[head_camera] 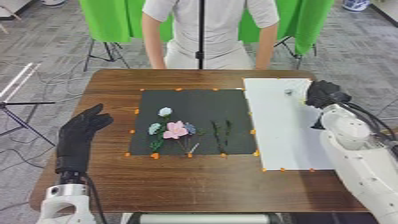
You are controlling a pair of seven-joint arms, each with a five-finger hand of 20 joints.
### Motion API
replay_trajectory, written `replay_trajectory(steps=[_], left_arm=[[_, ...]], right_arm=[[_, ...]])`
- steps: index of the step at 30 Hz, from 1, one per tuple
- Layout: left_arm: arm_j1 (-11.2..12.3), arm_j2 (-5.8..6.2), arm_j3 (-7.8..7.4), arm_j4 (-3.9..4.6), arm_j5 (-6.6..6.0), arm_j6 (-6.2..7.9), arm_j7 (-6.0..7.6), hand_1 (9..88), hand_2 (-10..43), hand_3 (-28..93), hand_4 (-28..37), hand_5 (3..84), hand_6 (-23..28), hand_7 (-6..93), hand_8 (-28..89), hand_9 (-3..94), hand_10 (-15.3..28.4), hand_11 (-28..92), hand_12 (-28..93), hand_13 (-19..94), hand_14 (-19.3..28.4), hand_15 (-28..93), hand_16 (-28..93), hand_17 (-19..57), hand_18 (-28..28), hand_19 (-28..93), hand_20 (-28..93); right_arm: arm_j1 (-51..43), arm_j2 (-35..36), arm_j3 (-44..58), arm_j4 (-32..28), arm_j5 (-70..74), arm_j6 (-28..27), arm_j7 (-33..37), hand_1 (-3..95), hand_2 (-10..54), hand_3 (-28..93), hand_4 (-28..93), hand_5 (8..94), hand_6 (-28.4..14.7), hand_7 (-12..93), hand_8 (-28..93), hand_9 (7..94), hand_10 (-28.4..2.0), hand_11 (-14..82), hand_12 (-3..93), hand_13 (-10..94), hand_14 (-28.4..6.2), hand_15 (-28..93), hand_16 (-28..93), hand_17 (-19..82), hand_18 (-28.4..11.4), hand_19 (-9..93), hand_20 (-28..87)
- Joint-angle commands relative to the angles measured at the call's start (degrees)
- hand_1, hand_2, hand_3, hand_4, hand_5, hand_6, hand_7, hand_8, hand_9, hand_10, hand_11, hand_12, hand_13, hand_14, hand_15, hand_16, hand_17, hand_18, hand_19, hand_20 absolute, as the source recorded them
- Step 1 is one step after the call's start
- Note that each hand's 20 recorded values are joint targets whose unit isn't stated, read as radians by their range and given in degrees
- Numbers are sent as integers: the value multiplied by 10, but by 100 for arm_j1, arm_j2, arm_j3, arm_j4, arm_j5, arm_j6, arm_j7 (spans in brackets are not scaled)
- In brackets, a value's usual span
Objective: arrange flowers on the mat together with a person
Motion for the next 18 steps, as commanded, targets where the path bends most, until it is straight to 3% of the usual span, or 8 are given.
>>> replay_trajectory(steps=[1, 7, 18], left_arm=[[69, 51, -17, -4, 89, 30, -96, 247, 25, 661, -246, 502, 53, 161, -54, 499, 146, 232, 155, 397, 199, 264, 14, 32, 142, 124, 162], [-31, 98, 33, 31, 85, -35, -93, 247, 26, 659, -246, 501, 53, 161, -54, 498, 146, 232, 156, 396, 199, 265, 14, 31, 142, 125, 162], [-16, 46, 34, 37, 76, -57, -106, 247, 27, 657, -246, 500, 53, 160, -53, 496, 146, 231, 156, 393, 201, 264, 14, 31, 142, 123, 161]], right_arm=[[203, 685, -462, -1959, 178, 16, -433, 589, -95, 613, -280, 831, 58, 228, 32, 937, -61, 94, 305, 937, 18, 700, 209, 610, -158, 932, 645], [661, 504, -1404, -2290, 480, -246, -788, 581, -95, 625, -279, 832, 57, 229, 36, 937, -61, 94, 311, 937, 18, 697, 216, 609, -157, 932, 648], [929, 60, -2507, -2029, 307, -576, -909, 580, -95, 630, -280, 834, 56, 227, 38, 937, -60, 88, 313, 937, 19, 698, 221, 609, -158, 932, 653]])
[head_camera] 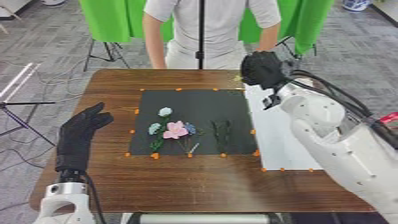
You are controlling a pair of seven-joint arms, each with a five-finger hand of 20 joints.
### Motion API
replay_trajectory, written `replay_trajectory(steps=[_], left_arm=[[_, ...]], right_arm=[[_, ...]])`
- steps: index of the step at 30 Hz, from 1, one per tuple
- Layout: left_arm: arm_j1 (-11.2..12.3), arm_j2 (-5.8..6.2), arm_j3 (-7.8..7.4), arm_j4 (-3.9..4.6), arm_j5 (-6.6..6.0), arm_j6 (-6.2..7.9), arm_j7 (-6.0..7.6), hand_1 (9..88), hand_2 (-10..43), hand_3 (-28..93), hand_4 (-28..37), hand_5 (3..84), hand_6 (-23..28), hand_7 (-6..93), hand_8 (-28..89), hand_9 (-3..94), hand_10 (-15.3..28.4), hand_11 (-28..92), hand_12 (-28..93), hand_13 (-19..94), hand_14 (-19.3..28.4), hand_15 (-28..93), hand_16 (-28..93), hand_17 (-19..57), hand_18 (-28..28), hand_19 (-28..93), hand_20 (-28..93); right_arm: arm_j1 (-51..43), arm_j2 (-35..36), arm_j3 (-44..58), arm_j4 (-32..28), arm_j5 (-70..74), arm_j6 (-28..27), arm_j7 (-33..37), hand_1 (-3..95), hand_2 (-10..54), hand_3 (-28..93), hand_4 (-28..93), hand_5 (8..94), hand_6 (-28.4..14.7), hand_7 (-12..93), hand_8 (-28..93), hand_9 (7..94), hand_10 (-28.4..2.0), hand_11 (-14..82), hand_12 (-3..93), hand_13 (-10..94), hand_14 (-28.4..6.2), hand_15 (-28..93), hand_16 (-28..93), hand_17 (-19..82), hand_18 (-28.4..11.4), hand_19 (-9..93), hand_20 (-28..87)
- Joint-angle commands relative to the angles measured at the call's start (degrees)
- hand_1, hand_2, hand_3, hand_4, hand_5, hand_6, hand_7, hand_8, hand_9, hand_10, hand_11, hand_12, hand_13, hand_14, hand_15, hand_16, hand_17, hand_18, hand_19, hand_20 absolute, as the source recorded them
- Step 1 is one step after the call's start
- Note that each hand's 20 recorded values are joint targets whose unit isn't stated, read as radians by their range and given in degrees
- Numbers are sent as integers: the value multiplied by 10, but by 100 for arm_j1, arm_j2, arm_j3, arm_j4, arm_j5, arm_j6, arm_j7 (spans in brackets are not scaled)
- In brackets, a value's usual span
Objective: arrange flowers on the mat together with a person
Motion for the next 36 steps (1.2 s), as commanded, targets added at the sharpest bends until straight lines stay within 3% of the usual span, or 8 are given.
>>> replay_trajectory(steps=[1, 11, 20, 23, 36], left_arm=[[35, -59, 13, 37, 19, -60, -63, 247, 27, 658, -245, 500, 53, 160, -53, 496, 146, 231, 156, 393, 201, 264, 14, 31, 142, 123, 161], [49, -85, 8, 39, 10, -59, -78, 246, 26, 660, -245, 499, 53, 160, -53, 496, 145, 231, 156, 391, 200, 262, 14, 30, 142, 124, 162], [-9, -48, 13, 74, 4, -166, -209, 247, 26, 658, -245, 497, 53, 159, -53, 491, 145, 229, 156, 388, 200, 260, 15, 27, 147, 126, 160], [-27, -36, 26, 87, -61, -150, -211, 248, 27, 657, -245, 496, 53, 159, -53, 491, 146, 229, 156, 387, 200, 260, 15, 26, 147, 127, 159], [-65, -41, 40, 94, -30, -180, -211, 249, 27, 655, -244, 496, 54, 157, -52, 490, 145, 230, 156, 387, 200, 259, 16, 26, 147, 128, 157]], right_arm=[[-109, -326, -519, 139, -136, -362, -108, 580, -95, 630, -281, 834, 56, 227, 37, 937, -60, 86, 314, 937, 19, 698, 221, 609, -158, 932, 653], [-194, -366, -569, 215, -167, -548, -8, 574, -95, 633, -272, 822, 56, 217, 36, 935, -61, 57, 316, 937, 18, 694, 231, 608, -159, 932, 656], [-465, -359, -376, 179, -93, -829, 173, 549, -95, 634, -259, 794, 52, 203, 35, 914, -62, 37, 305, 937, 19, 687, 235, 602, -158, 932, 655], [-516, -361, -368, 178, -120, -843, 186, 546, -95, 634, -258, 786, 50, 200, 37, 910, -64, 38, 306, 937, 19, 685, 236, 600, -157, 932, 654], [-503, -488, -448, 149, -103, -720, 191, 544, -95, 618, -253, 790, 49, 197, 39, 905, -65, 55, 290, 937, 18, 677, 242, 598, -159, 932, 652]])
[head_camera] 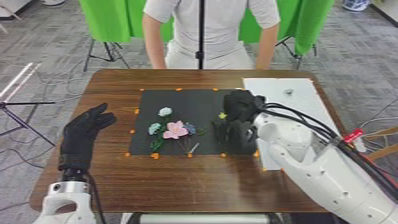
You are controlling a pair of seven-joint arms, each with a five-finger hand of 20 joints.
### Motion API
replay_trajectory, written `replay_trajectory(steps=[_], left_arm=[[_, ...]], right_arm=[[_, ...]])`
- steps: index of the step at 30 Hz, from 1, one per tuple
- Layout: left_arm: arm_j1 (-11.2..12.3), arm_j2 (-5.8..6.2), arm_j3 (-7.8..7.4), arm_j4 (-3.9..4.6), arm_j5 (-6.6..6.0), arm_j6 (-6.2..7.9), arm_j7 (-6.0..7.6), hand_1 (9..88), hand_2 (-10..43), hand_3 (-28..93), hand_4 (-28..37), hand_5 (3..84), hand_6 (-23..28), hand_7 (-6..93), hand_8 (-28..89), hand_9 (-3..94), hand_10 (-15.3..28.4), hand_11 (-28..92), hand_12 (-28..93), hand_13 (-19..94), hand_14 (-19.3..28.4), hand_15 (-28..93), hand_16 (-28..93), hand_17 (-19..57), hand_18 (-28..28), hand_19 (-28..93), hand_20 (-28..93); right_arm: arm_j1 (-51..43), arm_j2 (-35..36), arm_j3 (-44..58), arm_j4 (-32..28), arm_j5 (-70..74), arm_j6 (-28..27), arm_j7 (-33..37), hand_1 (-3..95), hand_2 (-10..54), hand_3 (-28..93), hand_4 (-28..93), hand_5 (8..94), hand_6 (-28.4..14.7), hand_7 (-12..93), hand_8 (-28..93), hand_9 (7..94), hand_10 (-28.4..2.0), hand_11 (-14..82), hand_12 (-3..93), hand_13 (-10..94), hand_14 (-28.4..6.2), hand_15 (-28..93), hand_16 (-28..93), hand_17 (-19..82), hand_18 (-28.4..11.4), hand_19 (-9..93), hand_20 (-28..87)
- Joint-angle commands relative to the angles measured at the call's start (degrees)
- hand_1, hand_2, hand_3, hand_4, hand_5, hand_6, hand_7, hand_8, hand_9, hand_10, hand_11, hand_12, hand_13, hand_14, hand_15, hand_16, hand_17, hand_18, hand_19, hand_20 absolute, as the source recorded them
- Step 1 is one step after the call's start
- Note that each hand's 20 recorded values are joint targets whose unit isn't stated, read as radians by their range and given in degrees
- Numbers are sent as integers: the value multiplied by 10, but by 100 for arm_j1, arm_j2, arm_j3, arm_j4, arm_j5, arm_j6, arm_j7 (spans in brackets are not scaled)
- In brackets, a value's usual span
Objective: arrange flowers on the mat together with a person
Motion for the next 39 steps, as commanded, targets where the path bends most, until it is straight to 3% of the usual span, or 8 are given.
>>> replay_trajectory(steps=[1, 7, 17, 24, 28, 30, 34, 39], left_arm=[[10, -18, 20, 36, -13, -62, -58, 249, 27, 655, -244, 496, 54, 157, -52, 490, 145, 230, 156, 387, 200, 259, 16, 26, 147, 128, 157], [13, -26, -4, 36, -17, -56, -46, 249, 26, 656, -243, 496, 54, 157, -52, 490, 146, 230, 156, 387, 201, 259, 16, 26, 147, 128, 157], [20, -43, -7, 30, -10, -51, -30, 248, 26, 656, -242, 495, 53, 158, -51, 490, 145, 229, 156, 387, 200, 258, 16, 26, 147, 127, 157], [-6, -32, 8, 54, -21, -69, -72, 249, 26, 655, -241, 495, 54, 158, -52, 490, 145, 229, 156, 387, 200, 259, 16, 26, 147, 127, 157], [-2, -58, 30, 73, -12, -130, -70, 250, 26, 654, -241, 496, 54, 157, -52, 490, 145, 229, 156, 387, 200, 260, 16, 27, 146, 126, 157], [25, -85, 33, 70, -32, -108, -69, 249, 26, 654, -240, 495, 53, 158, -52, 490, 145, 229, 156, 387, 200, 260, 16, 27, 146, 126, 158], [-20, -33, 53, 89, -2, -198, -84, 249, 25, 655, -239, 496, 53, 158, -52, 491, 146, 229, 156, 387, 200, 260, 15, 29, 144, 123, 157], [-30, -85, 134, 94, 6, -215, -59, 249, 25, 655, -239, 497, 54, 158, -53, 491, 146, 229, 155, 389, 200, 257, 13, 30, 142, 120, 156]], right_arm=[[-7, -121, 41, -60, -49, -9, 11, 543, -95, 618, -252, 788, 49, 196, 38, 903, -66, 54, 290, 937, 18, 676, 242, 598, -159, 932, 652], [-24, -85, 89, -114, -47, -156, -30, 452, -95, 697, -255, 713, 39, 182, 1, 807, -88, 138, 171, 937, 19, 645, 257, 590, -154, 932, 637], [-193, -74, 452, -422, -140, -374, -60, 407, -95, 738, -261, 688, 49, 186, -112, 781, -97, 132, 158, 937, 15, 614, 264, 577, -153, 932, 617], [-1841, -604, 2369, -1692, 2126, 1385, 115, 359, -95, 708, -210, 683, 38, 177, -105, 771, -102, 132, 163, 926, -1, 554, 295, 537, -160, 926, 559], [-2973, -1548, 3671, -2056, 6209, 853, -922, 274, -41, 702, -170, 653, 11, 162, -98, 683, -133, 109, 157, 673, -110, 292, 255, 325, -169, 625, 433], [-3286, -1659, 3502, -2105, 7482, 1428, -1527, 222, -15, 709, -161, 590, -2, 131, -87, 607, -143, 83, 148, 548, -139, 177, 245, 257, -154, 402, 384], [-3873, -2024, 3623, -2133, 7514, 1144, -2076, 104, 28, 758, -164, 424, 6, 90, -78, 440, -141, 47, 119, 327, -124, 83, 173, 182, -138, 106, 288], [-4662, -2803, 3933, -2376, 7520, 830, -2316, 61, 28, 789, -180, 353, 12, 81, -85, 363, -131, 27, 93, 242, -88, 38, 120, 130, -120, 42, 250]])
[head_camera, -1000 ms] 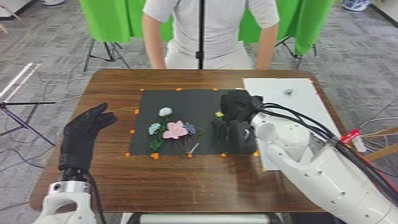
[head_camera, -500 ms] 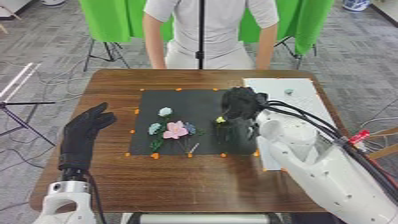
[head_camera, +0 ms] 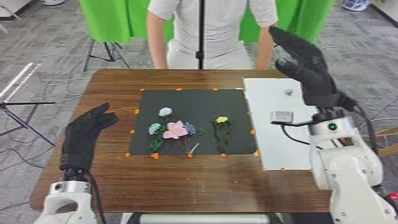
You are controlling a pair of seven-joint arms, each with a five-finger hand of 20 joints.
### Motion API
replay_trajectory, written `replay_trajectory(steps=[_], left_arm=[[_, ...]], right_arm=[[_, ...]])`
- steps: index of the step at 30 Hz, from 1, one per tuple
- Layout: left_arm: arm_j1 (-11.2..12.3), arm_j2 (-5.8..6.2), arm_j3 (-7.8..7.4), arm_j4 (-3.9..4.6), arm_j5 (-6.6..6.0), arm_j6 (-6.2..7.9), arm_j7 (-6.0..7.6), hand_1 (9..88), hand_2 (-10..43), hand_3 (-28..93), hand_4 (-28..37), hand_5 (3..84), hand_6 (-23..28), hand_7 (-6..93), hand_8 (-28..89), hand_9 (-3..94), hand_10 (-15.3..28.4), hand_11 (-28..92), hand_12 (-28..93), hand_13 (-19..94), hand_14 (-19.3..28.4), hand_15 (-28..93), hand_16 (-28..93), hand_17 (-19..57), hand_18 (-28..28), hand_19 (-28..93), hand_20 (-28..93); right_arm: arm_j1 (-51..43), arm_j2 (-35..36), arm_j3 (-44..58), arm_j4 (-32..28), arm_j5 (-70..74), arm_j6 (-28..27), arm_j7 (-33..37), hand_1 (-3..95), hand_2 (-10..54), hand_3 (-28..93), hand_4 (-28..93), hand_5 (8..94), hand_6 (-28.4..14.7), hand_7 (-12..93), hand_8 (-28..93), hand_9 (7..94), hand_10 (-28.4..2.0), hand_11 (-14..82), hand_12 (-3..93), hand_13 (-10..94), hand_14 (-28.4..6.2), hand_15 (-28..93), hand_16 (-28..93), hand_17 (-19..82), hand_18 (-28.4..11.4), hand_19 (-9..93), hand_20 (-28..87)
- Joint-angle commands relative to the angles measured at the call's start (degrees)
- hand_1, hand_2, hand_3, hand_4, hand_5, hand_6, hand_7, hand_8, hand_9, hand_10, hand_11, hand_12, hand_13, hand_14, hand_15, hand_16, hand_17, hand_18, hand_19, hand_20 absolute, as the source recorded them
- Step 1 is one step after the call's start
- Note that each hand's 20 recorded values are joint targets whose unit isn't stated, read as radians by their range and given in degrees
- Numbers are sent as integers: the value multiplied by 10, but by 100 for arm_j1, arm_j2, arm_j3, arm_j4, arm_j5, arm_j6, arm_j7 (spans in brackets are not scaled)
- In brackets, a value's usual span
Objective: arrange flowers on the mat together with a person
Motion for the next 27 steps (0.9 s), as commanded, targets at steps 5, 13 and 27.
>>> replay_trajectory(steps=[5, 13, 27], left_arm=[[-21, -56, 163, 88, 9, -167, -79, 250, 25, 655, -239, 498, 55, 157, -52, 492, 145, 228, 155, 390, 199, 255, 13, 32, 140, 118, 156], [-117, -25, 225, 137, 26, -204, -48, 250, 25, 654, -240, 496, 54, 158, -52, 492, 143, 229, 155, 390, 199, 254, 15, 32, 140, 117, 157], [-112, -48, 257, 131, 73, -217, -64, 250, 25, 655, -240, 496, 54, 157, -52, 492, 145, 228, 155, 389, 200, 253, 16, 32, 139, 118, 157]], right_arm=[[-1934, -1115, 129, -237, 3389, -200, -154, 38, 26, 807, -184, 351, 13, 84, -87, 363, -125, 29, 87, 245, -81, 44, 103, 137, -121, 40, 242], [-1879, -1145, 350, -202, 3262, -487, -193, 36, 30, 811, -191, 361, 10, 87, -89, 378, -122, 35, 86, 259, -81, 69, 83, 151, -129, 39, 245], [-1677, -1086, 473, -169, 3440, -702, -220, 38, 39, 804, -188, 388, -3, 81, -93, 400, -112, 41, 86, 271, -82, 88, 64, 158, -133, 37, 248]])
